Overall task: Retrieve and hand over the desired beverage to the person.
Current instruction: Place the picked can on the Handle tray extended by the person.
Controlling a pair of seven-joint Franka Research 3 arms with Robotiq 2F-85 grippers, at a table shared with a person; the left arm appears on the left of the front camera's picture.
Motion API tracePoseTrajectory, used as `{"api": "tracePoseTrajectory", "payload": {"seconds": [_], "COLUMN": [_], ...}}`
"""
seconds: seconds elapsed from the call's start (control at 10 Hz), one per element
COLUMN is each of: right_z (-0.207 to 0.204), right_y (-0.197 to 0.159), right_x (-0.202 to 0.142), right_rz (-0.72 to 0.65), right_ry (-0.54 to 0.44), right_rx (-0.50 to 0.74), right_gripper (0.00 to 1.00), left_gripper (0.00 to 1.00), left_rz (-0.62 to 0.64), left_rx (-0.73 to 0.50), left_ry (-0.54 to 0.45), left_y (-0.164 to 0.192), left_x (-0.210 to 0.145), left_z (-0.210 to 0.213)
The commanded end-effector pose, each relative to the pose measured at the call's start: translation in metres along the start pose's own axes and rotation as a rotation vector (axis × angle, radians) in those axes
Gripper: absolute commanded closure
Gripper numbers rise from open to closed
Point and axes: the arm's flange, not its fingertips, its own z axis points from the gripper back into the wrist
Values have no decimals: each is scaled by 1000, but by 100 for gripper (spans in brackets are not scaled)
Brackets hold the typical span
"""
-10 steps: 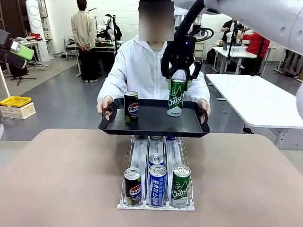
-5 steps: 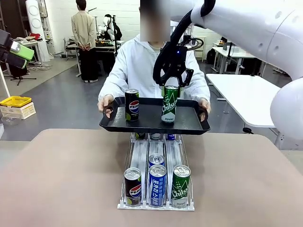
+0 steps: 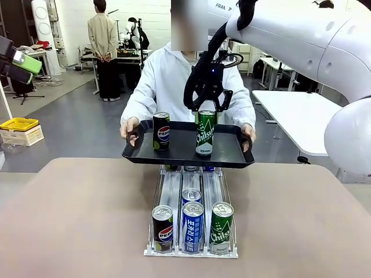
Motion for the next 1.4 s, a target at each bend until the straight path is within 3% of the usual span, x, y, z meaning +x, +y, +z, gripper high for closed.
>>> {"api": "tracePoseTrajectory", "payload": {"seconds": [0.0, 0.1, 0.2, 0.3, 0.4, 0.7, 1.0, 1.3], "right_z": [18, 19, 19, 20, 20, 29, 67, 63], "right_y": [5, 6, 7, 7, 7, 4, -18, -53], "right_x": [13, 11, 11, 11, 11, 0, -79, -172], "right_rz": [27, 28, 26, 26, 26, 21, -62, -52], "right_ry": [-13, -15, -15, -14, -10, -24, -112, -144], "right_rx": [-33, -36, -37, -38, -38, -32, -37, -17], "right_gripper": [23, 23, 4, 20, 0, 0, 0, 0], "left_gripper": [0, 0, 0, 0, 0, 0, 0, 0], "left_rz": [-8, -8, -8, -8, -8, -8, -8, -8], "left_rx": [-21, -21, -21, -21, -21, -21, -21, -21], "left_ry": [-9, -9, -9, -9, -9, -9, -9, -9], "left_y": [1, 1, 1, 1, 1, 1, 1, 1], "left_x": [1, 1, 1, 1, 1, 1, 1, 1], "left_z": [0, 0, 0, 0, 0, 0, 0, 0]}}
